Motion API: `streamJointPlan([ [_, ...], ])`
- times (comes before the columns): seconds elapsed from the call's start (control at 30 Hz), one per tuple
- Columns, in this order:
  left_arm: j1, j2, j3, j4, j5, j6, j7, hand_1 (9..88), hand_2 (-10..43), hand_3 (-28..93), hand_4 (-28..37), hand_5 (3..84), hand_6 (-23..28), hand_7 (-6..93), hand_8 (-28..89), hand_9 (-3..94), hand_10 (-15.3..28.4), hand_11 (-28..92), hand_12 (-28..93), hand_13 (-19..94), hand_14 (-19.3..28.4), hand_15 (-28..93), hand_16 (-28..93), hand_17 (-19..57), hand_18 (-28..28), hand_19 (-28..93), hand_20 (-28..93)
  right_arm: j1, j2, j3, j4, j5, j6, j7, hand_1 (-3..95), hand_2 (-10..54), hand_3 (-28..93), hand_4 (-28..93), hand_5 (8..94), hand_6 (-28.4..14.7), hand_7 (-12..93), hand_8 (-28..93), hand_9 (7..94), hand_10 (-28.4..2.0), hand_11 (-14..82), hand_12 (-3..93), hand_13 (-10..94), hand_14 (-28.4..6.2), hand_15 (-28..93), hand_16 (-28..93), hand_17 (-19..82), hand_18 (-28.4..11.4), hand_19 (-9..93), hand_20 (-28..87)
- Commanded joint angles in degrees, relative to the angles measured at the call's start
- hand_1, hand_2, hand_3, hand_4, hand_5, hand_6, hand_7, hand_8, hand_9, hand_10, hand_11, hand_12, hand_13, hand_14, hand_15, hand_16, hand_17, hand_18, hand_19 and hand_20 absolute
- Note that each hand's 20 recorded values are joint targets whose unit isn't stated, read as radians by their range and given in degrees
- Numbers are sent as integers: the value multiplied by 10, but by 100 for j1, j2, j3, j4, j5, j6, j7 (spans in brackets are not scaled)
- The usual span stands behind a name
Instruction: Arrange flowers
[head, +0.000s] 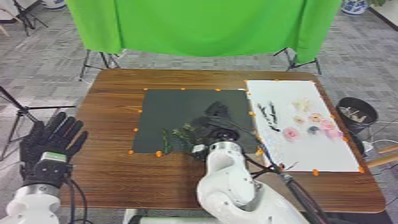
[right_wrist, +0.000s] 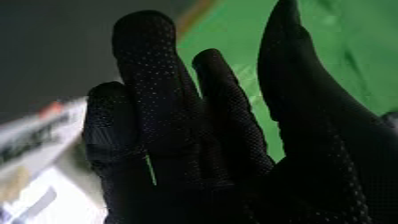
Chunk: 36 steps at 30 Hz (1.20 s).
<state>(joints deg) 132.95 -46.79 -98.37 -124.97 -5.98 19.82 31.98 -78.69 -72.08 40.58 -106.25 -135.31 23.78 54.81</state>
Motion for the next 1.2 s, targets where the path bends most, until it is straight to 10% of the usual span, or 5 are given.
streamJointPlan([
  [0.03, -26, -23, 177, -62, 251, -113, -130, 287, 187, 707, -283, 462, 96, 183, -100, 401, 167, 235, 110, 286, 161, 418, -100, -64, 146, 436, 84, 859, 1080, 767, 531, 78, -868, 91, 392, -95, 787, -231, 543, -131, 80, -95, 533, -232, 109, 88, 784, -124, 505, 222, 445, -269, 932, 189],
  [0.4, 65, 213, 97, -122, 310, -198, 41, 287, 186, 705, -283, 460, 96, 167, -95, 399, 166, 221, 106, 285, 160, 409, -99, -65, 146, 433, 84, 1065, 1679, 957, 1157, 743, -2236, 277, 358, -95, 730, -282, 454, -170, 47, -83, 440, -255, 84, 104, 681, -150, 632, 201, 394, -279, 932, 199],
  [0.6, -1168, 104, 382, -11, 504, 119, -824, 287, 186, 706, -283, 460, 96, 167, -95, 399, 166, 220, 106, 285, 160, 407, -97, -65, 146, 433, 84, 792, 1703, 1144, 1043, 1290, -2770, 267, 409, -95, 573, -283, 466, -172, 43, -80, 468, -245, 102, 111, 672, -149, 644, 176, 383, -277, 932, 196],
  [0.63, -826, 298, 416, 29, 377, -185, -442, 287, 186, 706, -283, 460, 96, 167, -95, 399, 166, 220, 106, 285, 160, 408, -97, -65, 146, 433, 85, 693, 1694, 1151, 986, 1211, -2840, 172, 432, -95, 533, -283, 476, -168, 47, -82, 475, -241, 103, 111, 673, -148, 642, 177, 383, -276, 932, 196],
  [1.2, -531, -58, 426, -21, 595, -222, -534, 287, 184, 704, -283, 461, 97, 165, -94, 399, 166, 214, 105, 284, 160, 404, -97, -66, 148, 433, 85, -28, 1494, 807, 1358, 575, -1522, 141, 606, -95, 615, -283, 758, -17, 362, 117, 853, -105, 94, 359, 814, -85, 559, 246, 448, -247, 924, 279],
])
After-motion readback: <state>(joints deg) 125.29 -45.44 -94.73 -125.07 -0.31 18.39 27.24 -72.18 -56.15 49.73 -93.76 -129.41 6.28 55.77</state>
